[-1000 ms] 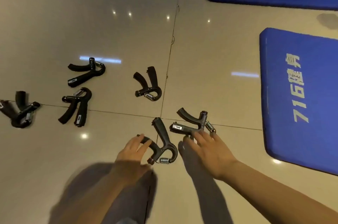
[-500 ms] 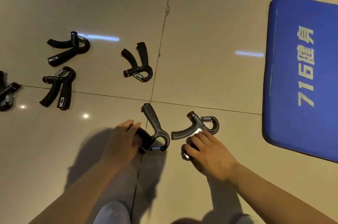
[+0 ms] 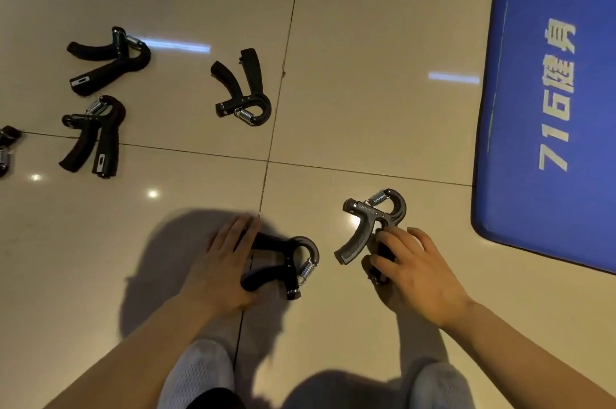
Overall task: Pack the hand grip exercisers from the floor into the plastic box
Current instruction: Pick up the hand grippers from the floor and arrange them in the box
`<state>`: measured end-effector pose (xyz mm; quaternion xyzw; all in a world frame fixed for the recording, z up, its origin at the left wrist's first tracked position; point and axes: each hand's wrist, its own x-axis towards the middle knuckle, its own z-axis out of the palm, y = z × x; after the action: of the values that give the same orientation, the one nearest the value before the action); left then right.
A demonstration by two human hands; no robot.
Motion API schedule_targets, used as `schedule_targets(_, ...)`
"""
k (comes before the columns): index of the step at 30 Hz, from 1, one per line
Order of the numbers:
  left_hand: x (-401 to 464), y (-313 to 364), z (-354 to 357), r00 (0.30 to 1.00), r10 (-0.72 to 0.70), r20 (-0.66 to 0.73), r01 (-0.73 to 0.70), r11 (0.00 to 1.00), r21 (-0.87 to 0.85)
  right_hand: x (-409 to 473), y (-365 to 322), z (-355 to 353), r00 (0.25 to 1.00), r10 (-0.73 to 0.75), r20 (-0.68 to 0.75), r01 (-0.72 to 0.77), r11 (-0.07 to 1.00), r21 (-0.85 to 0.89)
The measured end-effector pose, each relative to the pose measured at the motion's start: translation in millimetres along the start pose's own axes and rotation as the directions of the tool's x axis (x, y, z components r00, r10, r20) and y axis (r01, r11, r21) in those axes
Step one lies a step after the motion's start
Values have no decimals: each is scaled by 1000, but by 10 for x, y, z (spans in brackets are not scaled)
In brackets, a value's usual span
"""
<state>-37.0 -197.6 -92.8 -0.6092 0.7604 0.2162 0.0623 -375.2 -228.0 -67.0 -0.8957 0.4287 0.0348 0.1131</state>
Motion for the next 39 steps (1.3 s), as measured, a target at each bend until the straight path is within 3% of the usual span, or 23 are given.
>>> schedule_targets(2,80,-41,27,999,10,36,-10,1000,-7,-31,-142,-6,975,211,-74,-194,962,191)
schedule_targets(4,69,-60,39,999,17,29,-16,1000,-26,22,-339,-13,933,345,-101,-295,896,333)
schedule_targets(5,38,-64,44,1000,9,21,-8,998,-55,71,-443,-5,933,347,-96,-297,892,341)
schedule_targets(10,-172,-26,102,999,-36,-24,32,986,-162,177,-721,129,964,265,35,-267,961,68)
schedule_targets(14,-342,-54,133,1000,-20,13,22,984,-179,-145,-483,208,993,118,30,-119,993,14)
schedule_targets(17,-397,-56,141,1000,-28,12,30,987,-157,-396,-302,200,992,129,-10,-128,990,65)
schedule_targets(20,-398,4,152,997,-78,-18,74,984,-163,-611,-187,221,948,316,-43,-310,944,114)
schedule_targets(24,-402,39,121,996,-86,-9,84,988,-127,-627,-135,240,774,627,92,-632,753,184)
schedule_targets(29,-499,197,71,992,-57,-116,47,995,-87,-460,-66,219,834,544,87,-551,823,139)
schedule_targets(35,-669,574,113,952,-43,-302,26,998,-59,-399,-181,146,834,536,131,-551,821,148)
schedule_targets(39,-836,910,128,942,5,-337,-9,1000,-10,-325,-238,48,819,504,274,-519,855,-21)
